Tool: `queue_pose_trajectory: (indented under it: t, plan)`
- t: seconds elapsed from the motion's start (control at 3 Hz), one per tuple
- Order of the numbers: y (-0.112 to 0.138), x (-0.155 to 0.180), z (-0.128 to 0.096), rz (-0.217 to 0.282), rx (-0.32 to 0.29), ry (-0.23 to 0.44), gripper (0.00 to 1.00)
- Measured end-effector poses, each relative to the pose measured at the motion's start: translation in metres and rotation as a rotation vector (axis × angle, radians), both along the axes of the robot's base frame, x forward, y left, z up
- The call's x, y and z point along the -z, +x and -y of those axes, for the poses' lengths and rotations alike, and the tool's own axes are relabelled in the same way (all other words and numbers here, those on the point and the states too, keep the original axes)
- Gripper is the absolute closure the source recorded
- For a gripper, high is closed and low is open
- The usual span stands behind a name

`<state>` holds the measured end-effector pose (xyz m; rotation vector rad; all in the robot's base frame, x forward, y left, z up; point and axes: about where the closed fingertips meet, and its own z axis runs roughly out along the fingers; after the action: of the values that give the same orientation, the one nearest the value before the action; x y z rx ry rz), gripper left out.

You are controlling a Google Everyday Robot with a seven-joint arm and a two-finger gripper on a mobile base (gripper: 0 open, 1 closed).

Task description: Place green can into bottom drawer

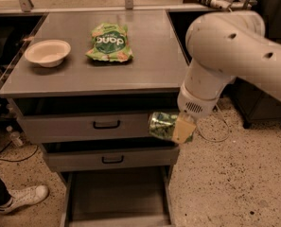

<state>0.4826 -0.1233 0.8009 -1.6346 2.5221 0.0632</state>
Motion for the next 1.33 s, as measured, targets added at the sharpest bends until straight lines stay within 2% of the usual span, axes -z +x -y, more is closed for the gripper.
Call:
queue_pose_trajectory:
  t: [0.67,1.0,1.33]
  plan:
    - [-0.079,0.147,-0.028,-0.294,0.047,0.037,1.00]
    - [-0.084,0.155,-0.026,-0.312,0.047,0.033,1.00]
    - [-0.087,0.176,-0.030,-0.324,0.062,0.071,1.00]
